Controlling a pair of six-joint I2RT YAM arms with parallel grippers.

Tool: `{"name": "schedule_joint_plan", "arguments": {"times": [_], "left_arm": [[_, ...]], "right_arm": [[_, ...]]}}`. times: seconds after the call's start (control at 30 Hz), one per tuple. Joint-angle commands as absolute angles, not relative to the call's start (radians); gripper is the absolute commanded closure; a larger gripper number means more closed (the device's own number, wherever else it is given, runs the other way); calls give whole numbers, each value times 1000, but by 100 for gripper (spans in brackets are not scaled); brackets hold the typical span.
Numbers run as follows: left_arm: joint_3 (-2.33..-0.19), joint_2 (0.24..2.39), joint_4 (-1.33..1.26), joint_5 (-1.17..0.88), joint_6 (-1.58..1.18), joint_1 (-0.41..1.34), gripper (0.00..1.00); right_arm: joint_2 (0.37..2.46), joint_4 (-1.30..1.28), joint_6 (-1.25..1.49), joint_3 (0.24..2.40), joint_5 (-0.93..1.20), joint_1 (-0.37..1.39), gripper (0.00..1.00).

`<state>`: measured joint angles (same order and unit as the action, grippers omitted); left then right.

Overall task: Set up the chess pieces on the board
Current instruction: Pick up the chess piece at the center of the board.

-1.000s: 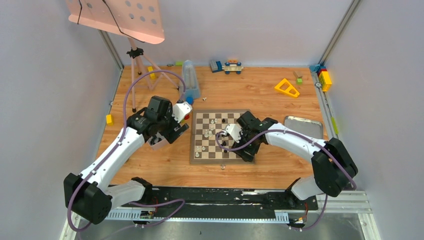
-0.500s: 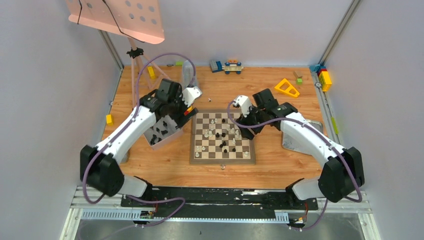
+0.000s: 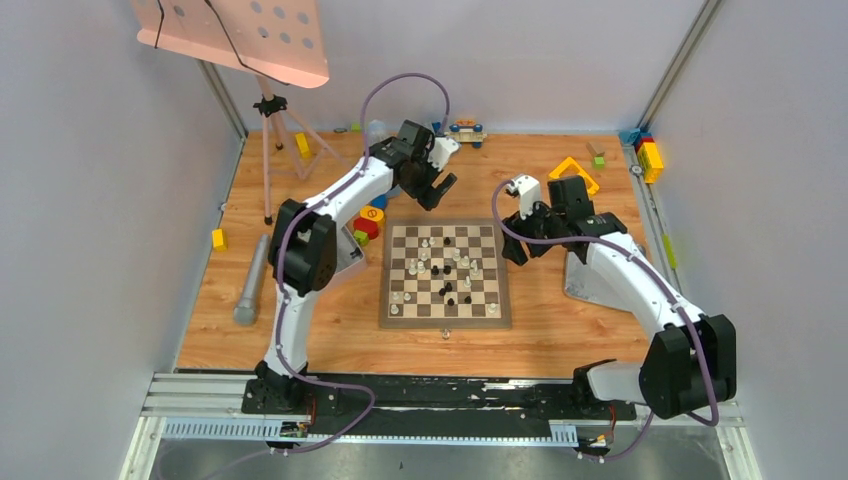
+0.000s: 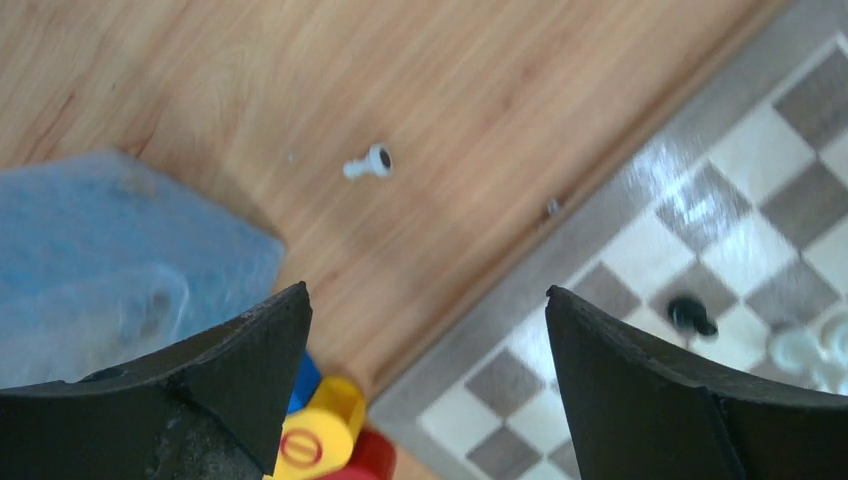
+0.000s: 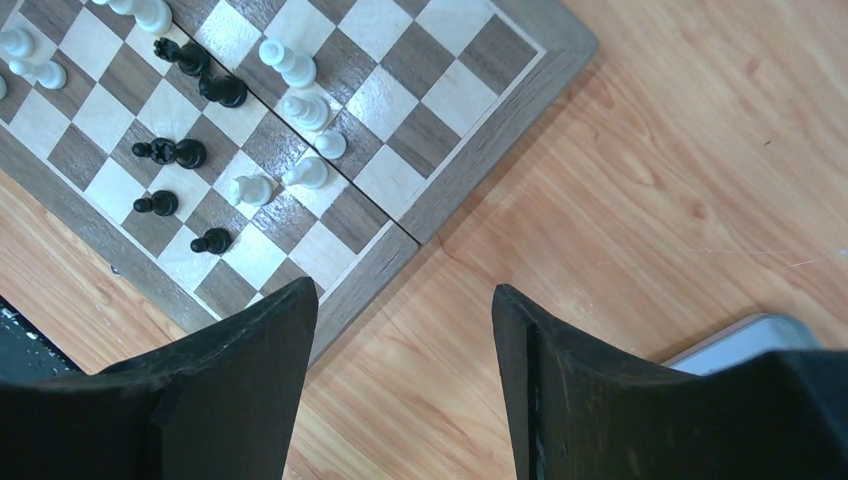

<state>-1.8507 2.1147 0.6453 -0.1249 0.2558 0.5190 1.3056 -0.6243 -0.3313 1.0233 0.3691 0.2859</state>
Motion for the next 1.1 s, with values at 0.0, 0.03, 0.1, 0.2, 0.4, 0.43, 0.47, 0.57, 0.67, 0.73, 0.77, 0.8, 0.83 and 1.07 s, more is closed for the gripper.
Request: {"name": "schedule_joint_plan", "arguments": {"times": [0.0, 0.03, 0.1, 0.2, 0.4, 0.43, 0.47, 0.57, 0.67, 0.73, 0.77, 0.8, 0.83, 1.07], "left_arm": [[-2044, 2245, 601, -75, 144, 518, 4], [-2067, 2269, 596, -68, 144, 518, 3], [-2146, 2358, 589, -59, 155, 518, 2], [-2237, 2426, 578, -57, 182, 516, 1], [-2298, 2506, 562, -103, 216, 487, 0], [-2307, 2516, 567, -125, 214, 477, 0], [-2311, 2520, 569, -138, 208, 471, 1], [-2316, 2527, 579, -200, 205, 450, 4], [-2308, 2527, 588, -248, 218, 444, 8], [-2299, 2526, 594, -278, 230, 443, 11], [-2294, 2527, 600, -293, 233, 443, 12], [-2293, 2530, 606, -303, 237, 443, 14], [-2292, 2531, 611, -307, 243, 443, 16], [-2263, 2524, 626, -328, 263, 438, 25]], "right_arm": [[1311, -553, -300, 984, 422, 269, 35], [1316, -548, -297, 977, 427, 267, 35], [1325, -537, -293, 965, 435, 265, 35], [1337, -526, -292, 950, 440, 259, 35], [1342, -515, -299, 936, 441, 249, 35], [1341, -513, -300, 934, 440, 247, 35], [1342, -511, -301, 932, 440, 245, 35], [1345, -510, -302, 927, 443, 242, 35], [1349, -509, -302, 927, 445, 239, 36], [1352, -510, -302, 927, 446, 239, 36], [1354, -509, -302, 927, 446, 239, 36], [1354, -509, -302, 927, 447, 238, 36], [1356, -510, -302, 927, 446, 238, 36], [1361, -509, -304, 925, 449, 239, 36]]}}
